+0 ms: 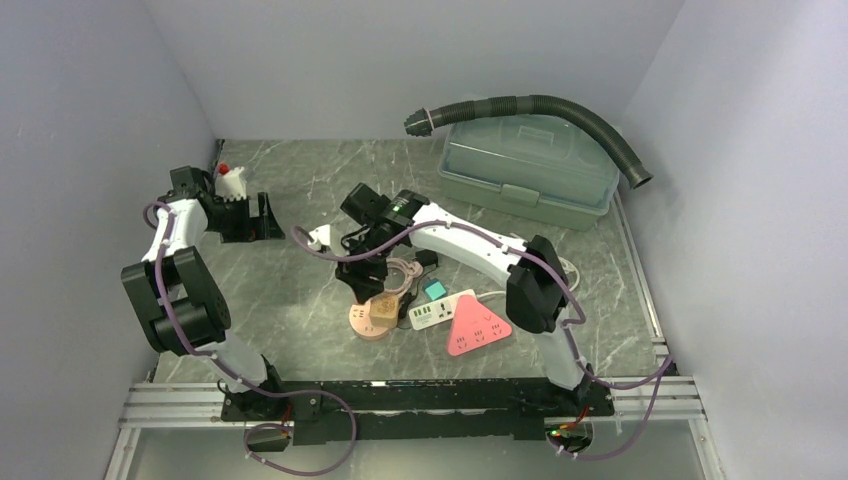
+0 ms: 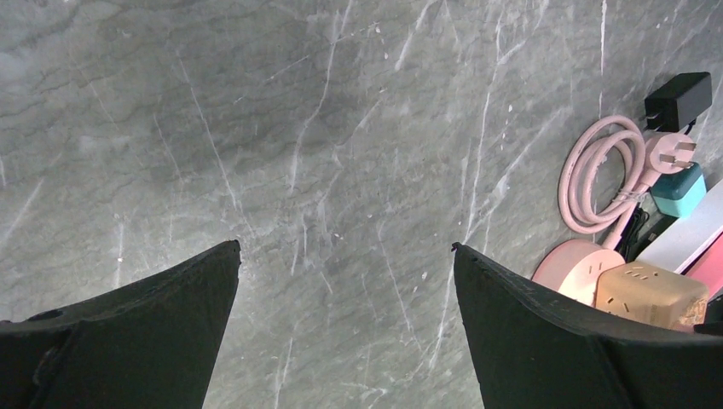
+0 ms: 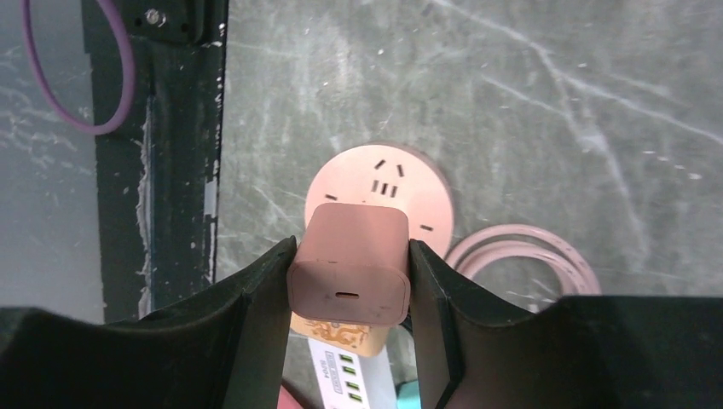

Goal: Insert the plug
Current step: Insert the plug into the socket.

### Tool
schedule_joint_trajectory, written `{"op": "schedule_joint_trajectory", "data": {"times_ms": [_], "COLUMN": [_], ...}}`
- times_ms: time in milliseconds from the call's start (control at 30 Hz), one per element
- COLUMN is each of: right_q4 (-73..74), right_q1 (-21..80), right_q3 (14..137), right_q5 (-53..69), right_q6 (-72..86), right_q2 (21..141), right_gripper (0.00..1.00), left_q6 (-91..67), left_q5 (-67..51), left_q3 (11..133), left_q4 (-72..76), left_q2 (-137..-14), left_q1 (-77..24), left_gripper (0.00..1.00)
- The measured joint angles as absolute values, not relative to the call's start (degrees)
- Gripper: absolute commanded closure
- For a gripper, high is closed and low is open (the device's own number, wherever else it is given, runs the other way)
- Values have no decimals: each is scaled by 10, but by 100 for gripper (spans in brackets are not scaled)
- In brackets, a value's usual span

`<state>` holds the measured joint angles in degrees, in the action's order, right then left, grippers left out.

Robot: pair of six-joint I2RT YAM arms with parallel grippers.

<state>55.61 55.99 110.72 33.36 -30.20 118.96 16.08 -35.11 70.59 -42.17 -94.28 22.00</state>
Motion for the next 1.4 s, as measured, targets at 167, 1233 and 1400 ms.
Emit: {"op": "schedule_joint_trajectory", "data": {"times_ms": [167, 1233, 1400], "right_q4": [567, 483, 490], "right_q1": [566, 584, 592], "right_q3": [1091, 967, 958], "right_q5": [350, 291, 284], "right_q6": [-305, -345, -345], "right_q2": [1199, 1175, 1159], "right_gripper": [93, 96, 96], "left_q6": [169, 202, 203], "left_q5": [-351, -383, -397], "left_q3": [703, 707, 713], "left_q4": [-418, -401, -402], "left_q2": [-944, -993, -993], "left_q1": [220, 236, 239], "left_gripper": [0, 0, 0]}}
